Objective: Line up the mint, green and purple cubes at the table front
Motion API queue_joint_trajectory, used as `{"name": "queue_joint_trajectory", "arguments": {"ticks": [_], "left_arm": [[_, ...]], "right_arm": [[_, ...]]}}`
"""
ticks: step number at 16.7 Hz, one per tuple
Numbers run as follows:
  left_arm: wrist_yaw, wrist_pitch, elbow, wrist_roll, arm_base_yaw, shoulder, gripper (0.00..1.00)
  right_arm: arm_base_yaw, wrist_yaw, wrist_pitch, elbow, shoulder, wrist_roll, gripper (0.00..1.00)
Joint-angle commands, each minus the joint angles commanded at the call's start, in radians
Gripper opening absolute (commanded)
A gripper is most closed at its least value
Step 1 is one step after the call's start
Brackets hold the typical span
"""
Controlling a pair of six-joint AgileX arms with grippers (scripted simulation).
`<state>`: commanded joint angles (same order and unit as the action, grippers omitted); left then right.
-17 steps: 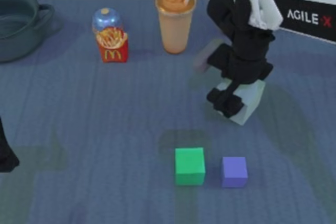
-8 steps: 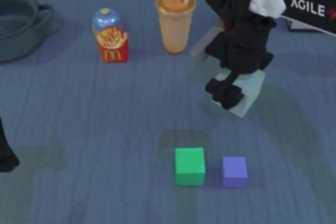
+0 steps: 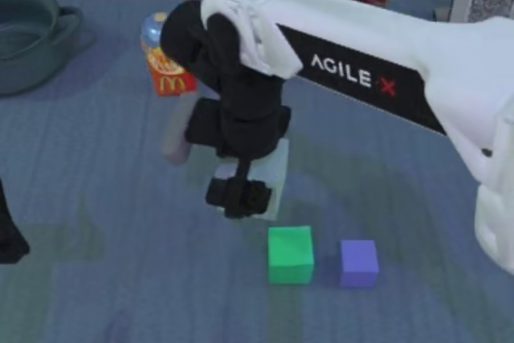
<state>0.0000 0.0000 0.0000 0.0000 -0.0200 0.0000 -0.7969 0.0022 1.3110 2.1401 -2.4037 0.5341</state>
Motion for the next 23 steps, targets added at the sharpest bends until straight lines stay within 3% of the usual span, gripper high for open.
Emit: {"name": "queue_joint_trajectory", "arguments": {"ticks": [5,11,17,22,23], "left_arm": [[0.000,0.000,0.000,0.000,0.000,0.000,1.00],[0.000,0.000,0.000,0.000,0.000,0.000,1.00],[0.000,0.000,0.000,0.000,0.000,0.000,1.00],[0.000,0.000,0.000,0.000,0.000,0.000,1.00],[0.000,0.000,0.000,0.000,0.000,0.000,1.00]], "right_arm": [[-0.169,0.000,0.068,0.126,-0.051,0.048,0.00],[-0.173,0.000,0.051,0.111,-0.048,0.047,0.00],[-0.175,0.000,-0.157,-0.073,-0.071,0.048,0.00],[-0.177,0.001,-0.188,-0.103,-0.077,0.049,0.00],[-0.177,0.001,-0.188,-0.103,-0.077,0.049,0.08]]}}
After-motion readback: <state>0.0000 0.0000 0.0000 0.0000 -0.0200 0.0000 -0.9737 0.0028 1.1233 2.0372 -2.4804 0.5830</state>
